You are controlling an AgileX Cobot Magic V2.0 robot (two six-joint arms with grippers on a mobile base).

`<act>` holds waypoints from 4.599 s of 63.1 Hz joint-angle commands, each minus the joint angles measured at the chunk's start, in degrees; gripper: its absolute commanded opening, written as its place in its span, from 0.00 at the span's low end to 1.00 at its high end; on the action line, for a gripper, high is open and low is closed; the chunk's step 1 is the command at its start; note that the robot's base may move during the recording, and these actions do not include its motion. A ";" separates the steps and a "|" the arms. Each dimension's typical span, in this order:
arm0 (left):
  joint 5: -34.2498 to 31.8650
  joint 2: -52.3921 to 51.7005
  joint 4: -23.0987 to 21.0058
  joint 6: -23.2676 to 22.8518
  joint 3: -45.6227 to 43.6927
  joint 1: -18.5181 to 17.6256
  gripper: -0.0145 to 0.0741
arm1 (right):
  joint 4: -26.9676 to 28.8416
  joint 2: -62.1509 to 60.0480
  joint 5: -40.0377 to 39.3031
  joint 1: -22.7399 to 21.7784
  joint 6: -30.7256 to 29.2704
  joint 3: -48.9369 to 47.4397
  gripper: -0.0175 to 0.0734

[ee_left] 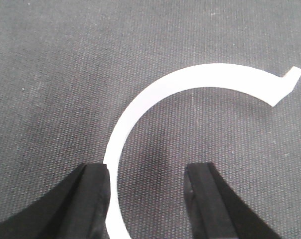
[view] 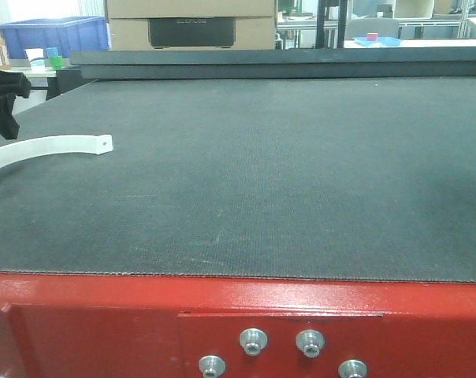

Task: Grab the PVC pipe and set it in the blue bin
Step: 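Lower the open left gripper onto the other white arc, then close the left gripper on the white arc and lift it, then hold both white arcs raised above the table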

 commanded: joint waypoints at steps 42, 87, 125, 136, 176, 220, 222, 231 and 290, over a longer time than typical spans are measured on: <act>-1.41 4.22 2.35 -0.27 -0.32 -0.10 0.48 | 0.11 -0.56 -0.49 -0.07 -0.29 0.05 0.01; -2.23 4.95 2.20 -0.27 -0.32 3.16 0.48 | 0.11 -0.56 -1.45 -0.07 -0.29 0.05 0.01; -2.33 5.06 2.20 -0.27 -0.32 3.18 0.22 | 0.11 -0.56 -2.39 -0.07 -0.29 0.05 0.01; -2.08 6.72 1.96 -0.27 -0.32 3.18 0.13 | 0.11 -0.56 -2.39 -0.07 -0.29 0.05 0.01; -2.47 7.51 1.96 -0.27 -0.32 3.18 0.04 | 0.11 -0.56 -2.39 -0.07 -0.29 0.05 0.01; -1.93 -6.63 0.88 -0.27 -0.32 3.18 0.04 | 0.59 -8.21 -4.49 -0.07 -0.29 0.05 0.01; -1.82 -7.89 0.56 -0.27 -0.32 3.18 0.04 | 0.59 -8.87 -4.49 -0.07 -0.29 0.05 0.01; -1.93 -12.42 0.47 -0.27 -0.32 3.18 0.04 | 0.59 -11.97 -4.24 -0.07 -0.29 0.05 0.01; 5.90 -44.88 0.08 -0.27 0.96 -2.49 0.04 | 0.22 -31.56 1.13 -0.07 -0.29 2.13 0.01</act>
